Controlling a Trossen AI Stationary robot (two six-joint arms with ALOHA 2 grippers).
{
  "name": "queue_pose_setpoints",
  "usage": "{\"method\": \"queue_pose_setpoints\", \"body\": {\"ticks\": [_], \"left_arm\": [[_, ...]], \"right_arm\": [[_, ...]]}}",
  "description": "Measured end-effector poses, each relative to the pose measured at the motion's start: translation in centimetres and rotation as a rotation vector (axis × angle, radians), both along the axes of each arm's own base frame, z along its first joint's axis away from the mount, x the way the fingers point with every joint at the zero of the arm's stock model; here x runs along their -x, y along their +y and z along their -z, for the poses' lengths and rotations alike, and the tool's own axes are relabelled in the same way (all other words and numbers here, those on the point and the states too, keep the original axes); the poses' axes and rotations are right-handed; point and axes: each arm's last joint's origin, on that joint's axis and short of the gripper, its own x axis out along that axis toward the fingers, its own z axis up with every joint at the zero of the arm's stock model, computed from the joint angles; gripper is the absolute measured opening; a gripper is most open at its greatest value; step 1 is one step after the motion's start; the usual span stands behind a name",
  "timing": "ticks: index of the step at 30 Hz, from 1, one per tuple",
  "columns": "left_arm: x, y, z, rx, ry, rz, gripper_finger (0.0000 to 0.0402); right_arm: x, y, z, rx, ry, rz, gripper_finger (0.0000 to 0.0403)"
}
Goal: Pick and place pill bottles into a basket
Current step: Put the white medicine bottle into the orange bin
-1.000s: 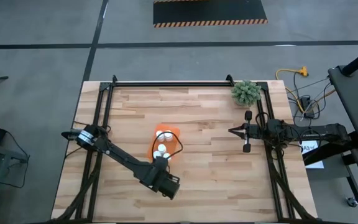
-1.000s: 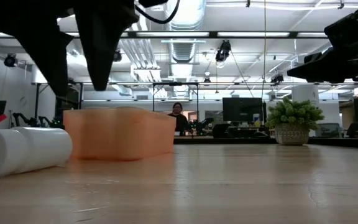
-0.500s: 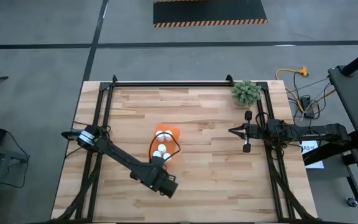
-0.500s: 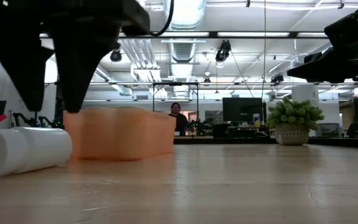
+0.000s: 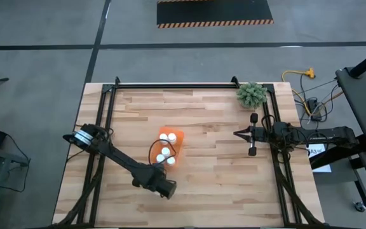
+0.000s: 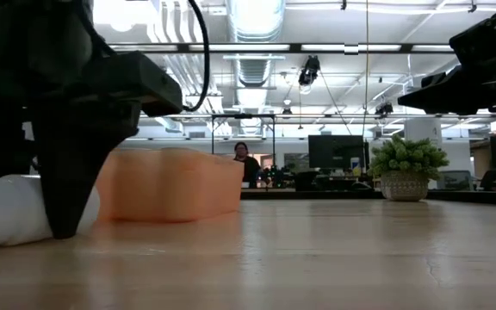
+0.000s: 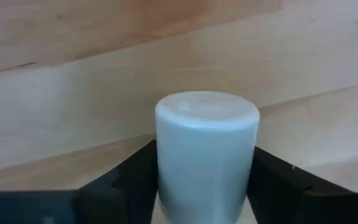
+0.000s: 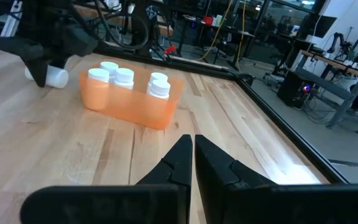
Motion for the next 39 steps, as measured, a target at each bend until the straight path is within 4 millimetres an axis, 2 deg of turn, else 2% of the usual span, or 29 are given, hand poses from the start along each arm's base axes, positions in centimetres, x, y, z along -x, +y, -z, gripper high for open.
{"method": "queue_pose_setpoints", "body": {"ticks": [3,7,15,18,24,32,39], "left_arm": [[0.2,-0.2,-0.2,-0.011,-0.001,0.006,0.015],[-0.3,-0.5,-1.8,-0.04,-0.066,0.077,0.015],[-1.5,-1.2,-4.7,-0.239,-0.281,0.17,0.015],[-1.7,-1.6,-5.2,-0.28,-0.323,0.218,0.015],[-2.6,-2.7,-6.5,-0.42,-0.523,0.322,0.015],[-4.7,-3.9,-8.8,-0.712,-0.806,0.513,0.015],[-6.9,-3.5,-12.2,-0.994,-1.042,0.457,0.015]], "right_arm": [[0.0,0.0,0.0,0.0,-0.001,0.0,0.0008],[0.0,0.0,0.0,0.0,-0.001,0.0,0.0009],[0.0,0.0,0.0,0.0,0.0,0.0,0.0009],[0.0,0.0,0.0,0.0,-0.001,0.0,0.0009],[0.0,0.0,0.0,0.0,0.0,0.0,0.0009],[0.0,0.0,0.0,0.0,-0.001,0.0,0.0009],[0.0,0.0,0.0,0.0,0.0,0.0,0.0009]]}}
